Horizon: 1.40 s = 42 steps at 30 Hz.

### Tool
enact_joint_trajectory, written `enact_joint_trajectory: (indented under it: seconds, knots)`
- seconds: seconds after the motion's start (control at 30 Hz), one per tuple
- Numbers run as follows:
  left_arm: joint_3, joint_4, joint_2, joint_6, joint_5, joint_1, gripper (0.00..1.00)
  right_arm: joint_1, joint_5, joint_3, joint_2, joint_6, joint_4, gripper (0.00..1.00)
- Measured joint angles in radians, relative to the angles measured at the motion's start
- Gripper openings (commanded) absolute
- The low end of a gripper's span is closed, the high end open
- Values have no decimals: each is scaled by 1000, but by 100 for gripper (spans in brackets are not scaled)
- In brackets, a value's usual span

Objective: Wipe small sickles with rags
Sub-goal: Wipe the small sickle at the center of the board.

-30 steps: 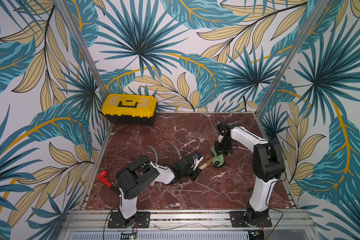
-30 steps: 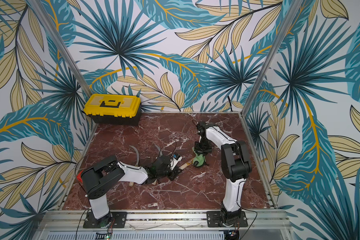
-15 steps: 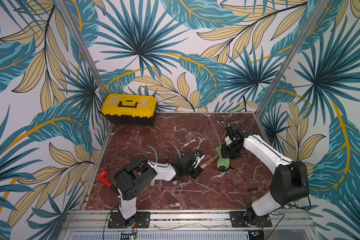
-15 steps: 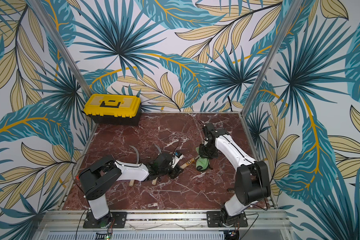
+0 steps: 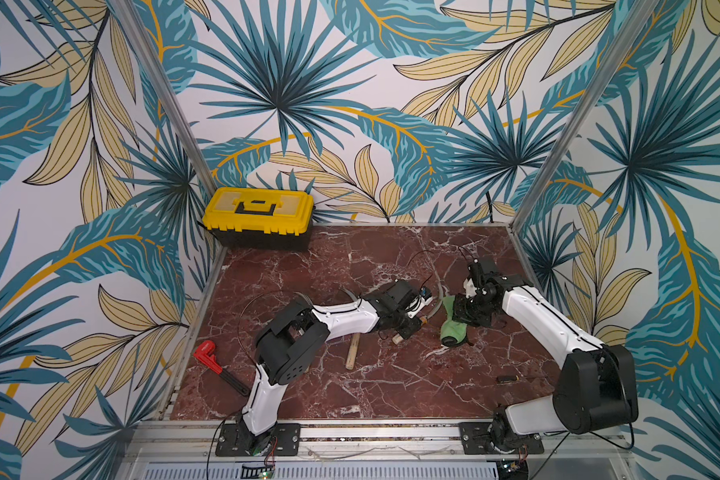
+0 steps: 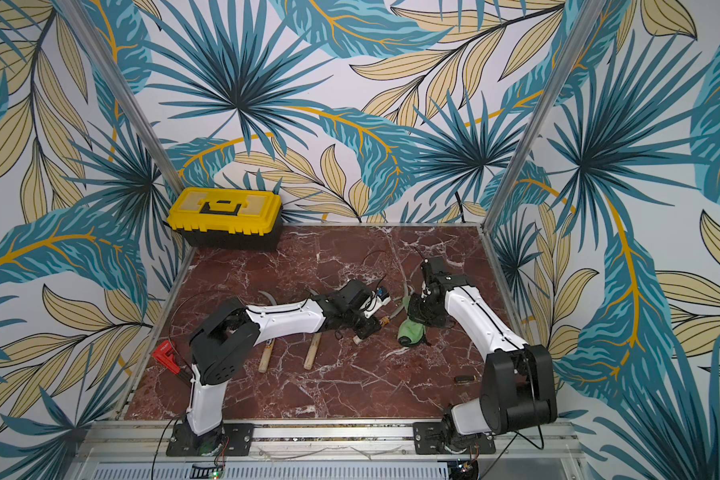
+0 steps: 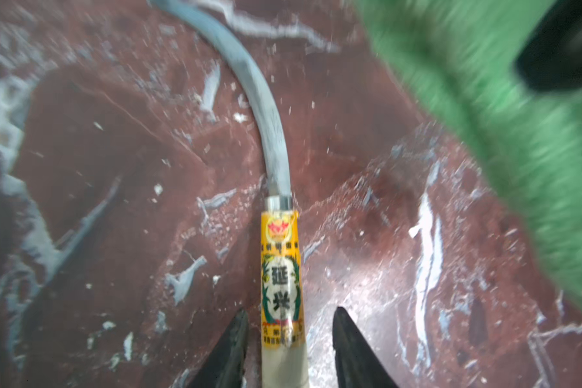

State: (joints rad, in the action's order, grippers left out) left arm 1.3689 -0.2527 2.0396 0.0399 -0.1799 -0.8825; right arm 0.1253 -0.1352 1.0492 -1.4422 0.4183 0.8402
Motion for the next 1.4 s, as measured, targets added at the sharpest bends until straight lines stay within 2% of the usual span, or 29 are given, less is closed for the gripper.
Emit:
enact_joint_trajectory:
  seconds: [0.17, 0.23, 0.33, 0.5, 0.53, 0.63, 0.83, 1.07, 1.4]
  knots:
    - [39, -87, 36, -27, 2, 0, 42, -21, -12, -4, 24, 0, -10, 21]
    - [55, -108, 49, -34, 4, 0, 39, -26, -18, -4, 26, 0, -16, 21]
    - [78, -132, 61, -45, 6, 0, 30, -30, -24, -4, 26, 0, -25, 21]
    - [88, -150, 64, -47, 10, 0, 3, -39, -20, 3, -1, 0, -32, 21]
    - [88, -151, 64, -49, 12, 0, 0, -41, -16, 10, -13, 0, -31, 21]
    - [89, -157, 64, -48, 19, 0, 0, -50, 5, 59, -65, 0, -26, 21]
    - [87, -158, 63, -27, 25, 0, 0, -69, 35, 277, -215, -11, -5, 20]
    - [69, -153, 53, 3, 26, 0, 0, -75, 58, 562, -484, -47, 38, 19]
    - [66, -146, 53, 13, 14, -2, 0, -75, 56, 771, -770, -100, 133, 19]
